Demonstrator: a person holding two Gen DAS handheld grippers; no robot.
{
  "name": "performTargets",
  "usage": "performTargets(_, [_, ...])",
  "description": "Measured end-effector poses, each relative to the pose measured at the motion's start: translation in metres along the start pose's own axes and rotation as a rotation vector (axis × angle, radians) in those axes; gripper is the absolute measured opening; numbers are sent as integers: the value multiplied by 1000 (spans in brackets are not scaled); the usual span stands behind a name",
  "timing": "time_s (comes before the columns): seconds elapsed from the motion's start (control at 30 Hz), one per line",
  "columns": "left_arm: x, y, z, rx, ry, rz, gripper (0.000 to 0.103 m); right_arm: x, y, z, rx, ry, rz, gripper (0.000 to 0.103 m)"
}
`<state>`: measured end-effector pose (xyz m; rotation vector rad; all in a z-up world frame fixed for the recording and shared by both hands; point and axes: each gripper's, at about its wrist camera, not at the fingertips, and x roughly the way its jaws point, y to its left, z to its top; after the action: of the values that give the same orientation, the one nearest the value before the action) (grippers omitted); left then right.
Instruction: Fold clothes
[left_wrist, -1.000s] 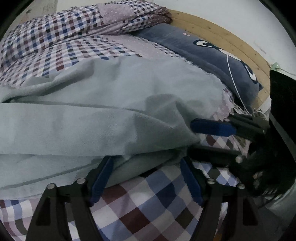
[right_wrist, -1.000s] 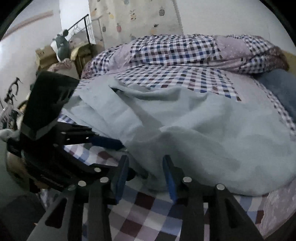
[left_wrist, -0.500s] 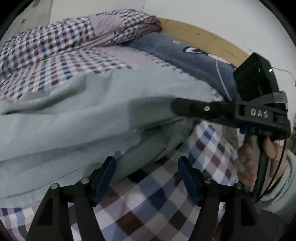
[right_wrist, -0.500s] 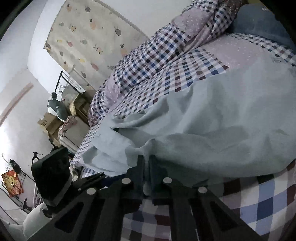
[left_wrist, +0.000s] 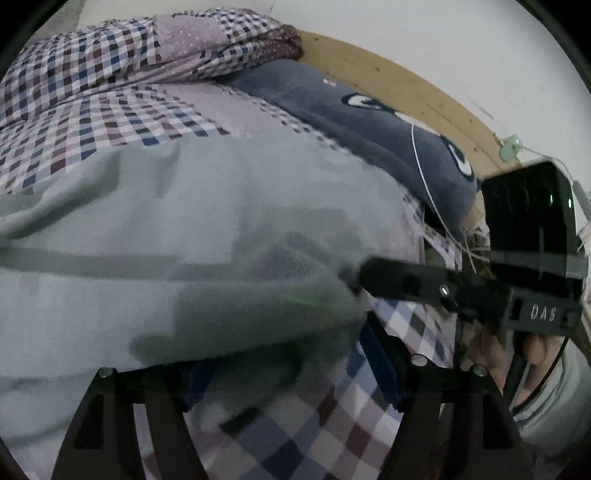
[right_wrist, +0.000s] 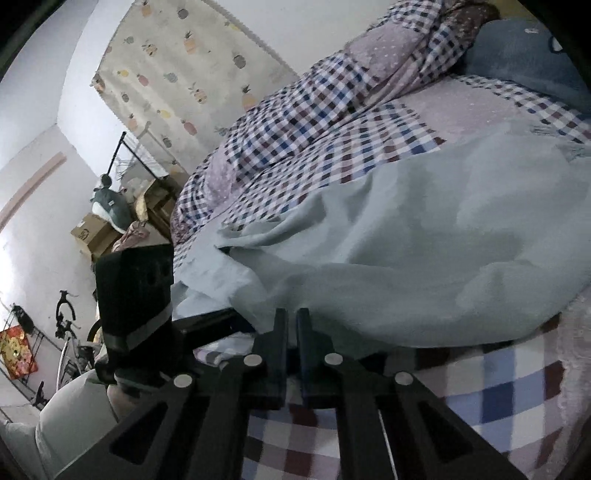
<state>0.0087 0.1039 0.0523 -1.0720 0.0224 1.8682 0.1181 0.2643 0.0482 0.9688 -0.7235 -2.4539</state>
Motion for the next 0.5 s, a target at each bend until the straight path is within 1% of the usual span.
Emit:
performTargets(0.1, [8, -1, 7, 11, -14, 4, 76, -10, -18, 3, 48, -23, -90, 6])
performTargets(0.17, [14, -4, 9, 15, -20, 3, 81, -15, -31, 5, 96, -37, -157, 6])
performTargets(0.2, [19, -7, 8, 29, -7, -3, 84, -18, -43, 5, 146, -45, -197, 7])
performTargets(0.23, [25, -11, 6, 47, 9, -10, 84, -23, -54, 6, 195, -53, -239, 7])
performTargets(0.3, [43, -23, -2, 119, 80, 9, 84, -32, -72, 5, 271, -71, -285, 9])
performTargets(0.33, [44, -27, -4, 139, 85, 20, 83, -37, -80, 5, 308, -87, -294, 11])
performTargets(0.37, [44, -31, -5, 154, 82, 31, 80, -42, -87, 4, 345, -104, -304, 20])
performTargets(0.4, [39, -35, -2, 136, 70, 1, 77, -47, -95, 3, 381, -121, -313, 35])
performTargets(0.47, [24, -37, 4, 101, 17, -47, 73, -57, -110, 3, 447, -160, -317, 46])
performTargets(0.5, [14, -36, 8, 84, -19, -65, 68, -62, -118, 4, 475, -182, -313, 49])
